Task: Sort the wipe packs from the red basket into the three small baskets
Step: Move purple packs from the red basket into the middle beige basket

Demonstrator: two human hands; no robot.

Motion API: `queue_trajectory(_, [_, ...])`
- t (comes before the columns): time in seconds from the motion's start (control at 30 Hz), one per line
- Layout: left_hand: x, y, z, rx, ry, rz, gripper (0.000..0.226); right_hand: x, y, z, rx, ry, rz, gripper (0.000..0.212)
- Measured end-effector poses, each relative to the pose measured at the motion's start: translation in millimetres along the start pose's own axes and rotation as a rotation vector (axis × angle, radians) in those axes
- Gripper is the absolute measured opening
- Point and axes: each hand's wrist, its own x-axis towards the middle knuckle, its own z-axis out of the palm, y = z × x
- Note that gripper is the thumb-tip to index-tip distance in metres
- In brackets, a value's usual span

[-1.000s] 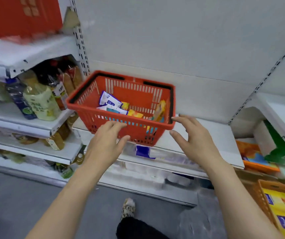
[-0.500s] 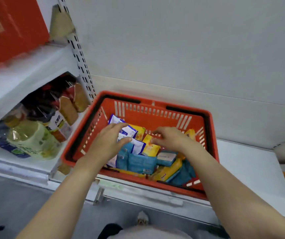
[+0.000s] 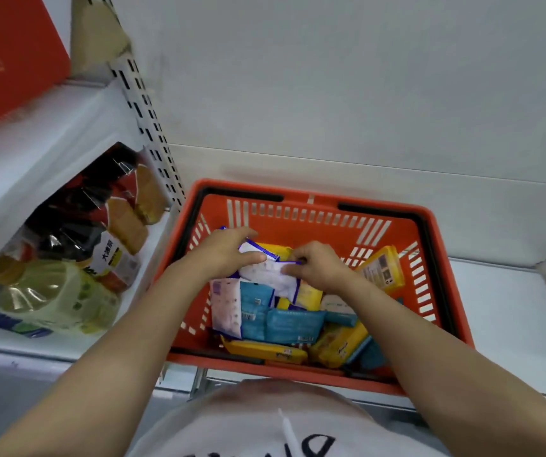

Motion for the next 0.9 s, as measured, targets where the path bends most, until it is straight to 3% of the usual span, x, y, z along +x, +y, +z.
queue_trajectory(0.07, [0,0,-4,-0.036,0.043,0.096,0.063,-5,-1,-21,0.209,0.094,0.007,0.026])
queue_trajectory(0.2, [5,7,-6,-0.264,0.071,0.17,0.047,-21,-11,-44,0.516,0.082,-0.074,0.018])
queue_trajectory(0.33, [12,14,-6,-0.208,0.116,0.256,0.06,-33,-9,-45,0.712,0.028,-0.126,0.017])
queue_trajectory(0.43, [13,20,-7,-0.285,-0.003,0.306,0.032,-44,-4,-47,0.806,-0.012,-0.132,0.016])
queue_trajectory(0.5, [14,24,-4,-0.4,-0.007,0.246,0.024,-49,-3,-49,0.744,0.058,-0.071,0.017])
queue_trajectory(0.57, [16,29,1,-0.397,0.133,0.157,0.027,-48,-7,-47,0.525,0.293,0.084,0.017])
queue_trajectory(0.63, [16,36,3,-0.31,0.311,0.065,0.03,-47,-16,-44,0.364,0.527,0.295,0.031])
queue_trajectory(0.67, [15,40,3,-0.277,0.376,0.04,0.03,-47,-22,-42,0.402,0.519,0.376,0.043])
queue_trajectory(0.73, [11,49,4,-0.238,0.43,0.059,0.027,-44,-34,-36,0.758,0.298,0.459,0.058])
queue_trajectory(0.8, [8,54,3,-0.26,0.331,0.154,0.02,-40,-44,-30,1.222,0.097,0.473,0.06])
queue_trajectory(0.83, [6,55,2,-0.305,0.209,0.208,0.016,-39,-47,-28,1.394,0.075,0.469,0.056])
queue_trajectory(0.9, [2,51,-3,-0.426,-0.115,0.25,0.016,-35,-47,-26,1.511,0.127,0.495,0.044])
